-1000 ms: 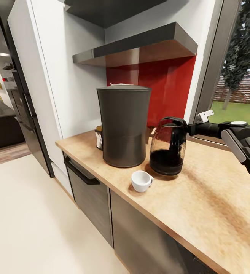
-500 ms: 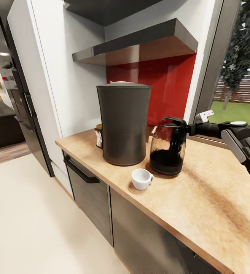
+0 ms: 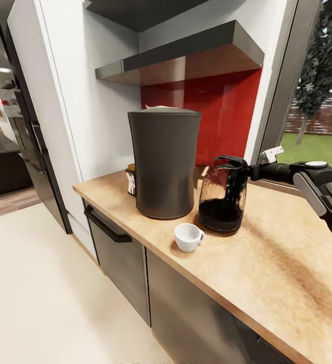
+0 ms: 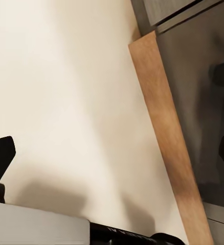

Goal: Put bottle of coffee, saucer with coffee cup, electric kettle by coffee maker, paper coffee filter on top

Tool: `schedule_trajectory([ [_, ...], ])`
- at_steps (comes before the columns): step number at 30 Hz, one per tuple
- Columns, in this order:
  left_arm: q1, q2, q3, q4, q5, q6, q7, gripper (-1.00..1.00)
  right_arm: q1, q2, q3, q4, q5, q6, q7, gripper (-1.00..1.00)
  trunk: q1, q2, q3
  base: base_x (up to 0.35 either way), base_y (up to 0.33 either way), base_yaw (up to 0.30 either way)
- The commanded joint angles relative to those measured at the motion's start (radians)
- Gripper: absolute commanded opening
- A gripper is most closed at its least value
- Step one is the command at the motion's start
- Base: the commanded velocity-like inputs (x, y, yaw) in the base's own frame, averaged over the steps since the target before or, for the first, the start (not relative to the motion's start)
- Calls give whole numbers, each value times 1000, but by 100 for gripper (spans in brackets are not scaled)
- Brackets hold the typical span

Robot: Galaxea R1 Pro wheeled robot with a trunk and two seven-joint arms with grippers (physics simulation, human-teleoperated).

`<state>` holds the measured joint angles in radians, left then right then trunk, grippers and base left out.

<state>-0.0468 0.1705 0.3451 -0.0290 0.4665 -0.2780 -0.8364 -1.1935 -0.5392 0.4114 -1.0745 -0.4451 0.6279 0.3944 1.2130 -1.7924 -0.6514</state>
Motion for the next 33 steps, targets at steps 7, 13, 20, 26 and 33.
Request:
schedule_trajectory([
  [7, -1, 0, 8, 1, -8, -6, -3, 100, -1, -1, 1, -1, -6, 4, 1, -100, 0, -1, -7, 0, 0, 0],
  [13, -1, 0, 8, 1, -8, -6, -3, 100, -1, -1, 1, 0, -6, 4, 1, -100, 0, -1, -11, 0, 0, 0],
  [20, -1, 0, 8, 1, -8, -6, -3, 100, -1, -1, 1, -1, -6, 4, 1, -100, 0, -1, -18, 0, 0, 0],
  [26, -1, 0, 8, 1, -8, -6, -3, 100, -1, -1, 1, -1, -6, 4, 3, -100, 0, -1, -19, 0, 0, 0],
  [33, -1, 0, 7, 1, -8, -6, -3, 100, -1, -1, 1, -1, -6, 4, 2, -100, 0, -1, -20, 0, 0, 0],
])
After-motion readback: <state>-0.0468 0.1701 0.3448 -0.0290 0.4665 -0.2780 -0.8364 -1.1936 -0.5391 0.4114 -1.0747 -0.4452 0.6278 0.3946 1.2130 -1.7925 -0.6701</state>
